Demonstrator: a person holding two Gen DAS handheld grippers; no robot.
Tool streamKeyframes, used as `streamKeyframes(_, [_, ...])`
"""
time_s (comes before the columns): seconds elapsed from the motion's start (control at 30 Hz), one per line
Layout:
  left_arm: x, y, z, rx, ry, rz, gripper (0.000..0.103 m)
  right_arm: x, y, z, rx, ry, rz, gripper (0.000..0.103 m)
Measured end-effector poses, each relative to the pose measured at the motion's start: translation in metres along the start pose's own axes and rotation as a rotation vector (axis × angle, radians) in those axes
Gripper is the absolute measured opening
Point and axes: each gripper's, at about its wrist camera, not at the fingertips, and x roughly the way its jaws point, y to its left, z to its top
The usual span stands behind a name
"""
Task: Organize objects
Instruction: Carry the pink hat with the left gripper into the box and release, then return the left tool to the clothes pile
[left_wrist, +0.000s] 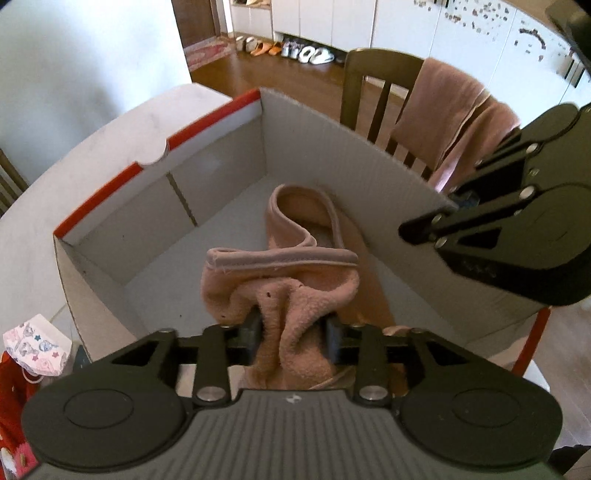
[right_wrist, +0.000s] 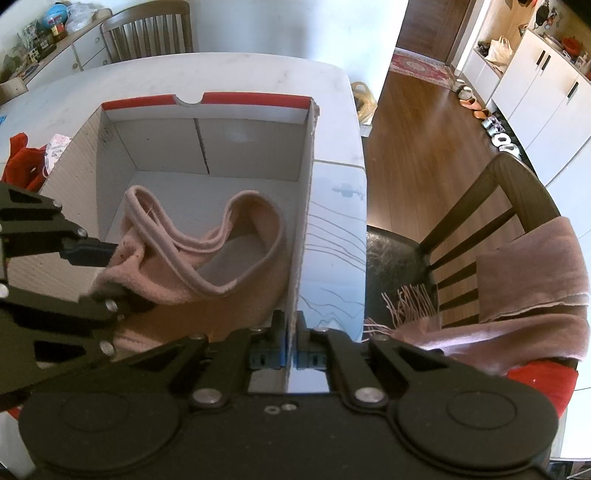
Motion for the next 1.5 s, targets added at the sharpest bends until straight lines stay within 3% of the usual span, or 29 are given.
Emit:
streamKeyframes(0.03, [0.001, 0.0, -0.001, 0.0, 0.002, 0.0, 0.063, 0.0, 0.0, 0.0, 0.0, 0.0, 0.0, 0.002])
streamKeyframes(0.07, [0.001, -0.001, -0.002, -0.001, -0.001, -0.002, 0.072, 0.0, 0.0, 0.0, -0.001, 0.0, 0.0, 0.002])
streamKeyframes(0.3, [-0.012, 0.004, -0.006, -0.045, -0.041, -0.015, 0.072, 0.001, 0.002, 0.0, -0.003, 0.001, -0.002, 0.002])
streamKeyframes(0.5, [-0.051, 0.009, -0.011, -0.056, -0.126, -0.006, 0.072, 0.001, 0.002, -0.001, 0.0, 0.002, -0.004, 0.002])
streamKeyframes(0.77, [-0.116, 0.036, -0.035, -0.142, -0.252, 0.021, 0.072, 0.001, 0.002, -0.001, 0.003, 0.007, -0.012, 0.002])
streamKeyframes(1.07, [-0.161, 0.084, -0.068, -0.241, -0.326, 0.146, 0.072, 0.0, 0.005, 0.0, 0.009, 0.016, -0.022, 0.002])
streamKeyframes(1.4, [-0.19, 0.145, -0.123, -0.379, -0.309, 0.295, 0.073, -0.003, 0.005, 0.0, 0.006, 0.022, -0.027, 0.002])
streamKeyframes(1.5, [-0.187, 0.154, -0.139, -0.407, -0.293, 0.315, 0.083, -0.003, 0.005, 0.0, 0.007, 0.024, -0.028, 0.003])
